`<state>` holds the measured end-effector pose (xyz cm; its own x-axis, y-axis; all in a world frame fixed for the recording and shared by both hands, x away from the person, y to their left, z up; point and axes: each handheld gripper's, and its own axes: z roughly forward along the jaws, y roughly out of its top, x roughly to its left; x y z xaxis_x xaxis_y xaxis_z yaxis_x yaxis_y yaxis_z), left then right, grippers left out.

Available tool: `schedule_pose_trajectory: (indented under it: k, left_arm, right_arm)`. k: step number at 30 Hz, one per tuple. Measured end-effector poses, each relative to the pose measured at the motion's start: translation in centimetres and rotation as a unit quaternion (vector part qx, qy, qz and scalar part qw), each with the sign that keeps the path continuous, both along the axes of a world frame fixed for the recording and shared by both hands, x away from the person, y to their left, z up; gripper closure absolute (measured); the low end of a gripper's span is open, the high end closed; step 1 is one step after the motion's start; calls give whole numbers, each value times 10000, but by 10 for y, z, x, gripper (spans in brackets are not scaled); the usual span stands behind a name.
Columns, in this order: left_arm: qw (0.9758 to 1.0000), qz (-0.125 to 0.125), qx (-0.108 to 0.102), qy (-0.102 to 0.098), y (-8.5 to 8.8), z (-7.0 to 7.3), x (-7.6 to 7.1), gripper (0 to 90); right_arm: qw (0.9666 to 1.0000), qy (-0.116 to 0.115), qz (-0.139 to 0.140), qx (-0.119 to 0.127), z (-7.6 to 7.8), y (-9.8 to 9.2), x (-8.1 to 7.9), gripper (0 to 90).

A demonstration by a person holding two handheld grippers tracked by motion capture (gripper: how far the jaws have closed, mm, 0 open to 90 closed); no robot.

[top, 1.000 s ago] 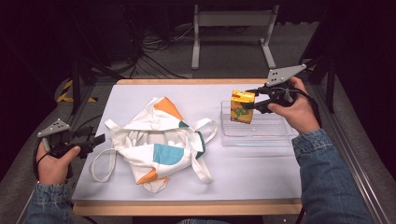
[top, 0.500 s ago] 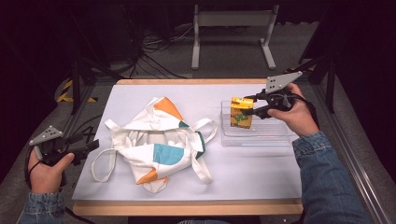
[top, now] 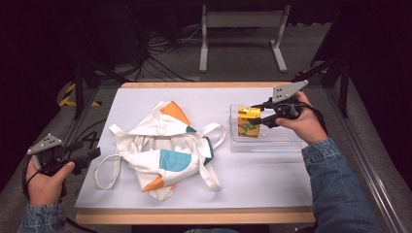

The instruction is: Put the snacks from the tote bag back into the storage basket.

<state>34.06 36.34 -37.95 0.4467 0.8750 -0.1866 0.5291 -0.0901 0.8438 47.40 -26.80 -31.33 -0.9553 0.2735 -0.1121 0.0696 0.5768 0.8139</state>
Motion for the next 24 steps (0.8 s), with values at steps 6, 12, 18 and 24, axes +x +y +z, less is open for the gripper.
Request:
schedule_pose_trajectory:
  k: [6, 12, 18, 24]
  left_arm:
    - [10000, -6, 12, 11, -1, -1, 3, 211]
    - [10000, -17, 20, 20, -2, -1, 4, 211]
    - [10000, -34, 21, 20, -4, -1, 5, 211]
    - [10000, -37, 22, 26, -4, -1, 6, 211]
  right_arm:
    - [10000, 29, 36, -67, -8, 2, 0, 516]
    - [9999, 38, 62, -107, -16, 1, 0, 516]
    - [9998, 65, 105, -157, -20, 1, 0, 516]
    - [9996, 98, 162, -233, -28, 2, 1, 516]
